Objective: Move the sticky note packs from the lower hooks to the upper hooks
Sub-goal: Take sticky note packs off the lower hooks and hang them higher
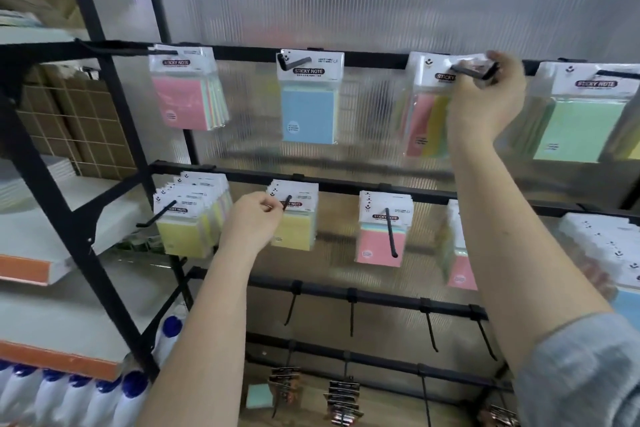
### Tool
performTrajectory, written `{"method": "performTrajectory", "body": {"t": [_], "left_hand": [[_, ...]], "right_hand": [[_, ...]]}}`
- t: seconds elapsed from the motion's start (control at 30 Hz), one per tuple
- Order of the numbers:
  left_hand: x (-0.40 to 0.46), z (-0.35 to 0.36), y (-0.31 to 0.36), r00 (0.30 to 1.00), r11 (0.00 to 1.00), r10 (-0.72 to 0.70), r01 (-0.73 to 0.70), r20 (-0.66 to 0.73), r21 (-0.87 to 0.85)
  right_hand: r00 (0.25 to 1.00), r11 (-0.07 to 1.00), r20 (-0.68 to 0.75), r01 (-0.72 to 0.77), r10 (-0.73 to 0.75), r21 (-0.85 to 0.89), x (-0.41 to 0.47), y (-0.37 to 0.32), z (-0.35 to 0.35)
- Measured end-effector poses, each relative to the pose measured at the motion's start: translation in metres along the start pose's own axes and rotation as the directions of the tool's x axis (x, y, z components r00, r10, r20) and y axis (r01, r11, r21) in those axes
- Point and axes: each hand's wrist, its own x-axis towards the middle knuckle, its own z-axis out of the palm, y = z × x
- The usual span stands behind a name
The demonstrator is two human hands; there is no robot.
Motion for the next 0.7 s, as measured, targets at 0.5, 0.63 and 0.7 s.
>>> {"method": "performTrajectory", "body": {"t": [0.5, 0.63, 0.7], "left_hand": [[0.027, 0.006, -0.03, 0.977, 0.996, -0.022, 0.04, 0.214, -0.078], [0.03, 0.012, -0.034, 0.973, 0.989, -0.045, 0.076, 0.228, -0.129], [0.03, 0.013, -0.036, 0.972, 0.989, -0.033, 0.066, 0.231, -0.136]], "right_hand": [[0.987, 0.996, -0.15, -0.067, 0.057, -0.065, -0.076, 0.051, -0.015], [0.985, 0.982, -0.11, -0.146, 0.133, -0.116, -0.099, 0.069, -0.032], [0.98, 0.972, -0.078, -0.194, 0.185, -0.135, -0.11, 0.084, -0.038]]}}
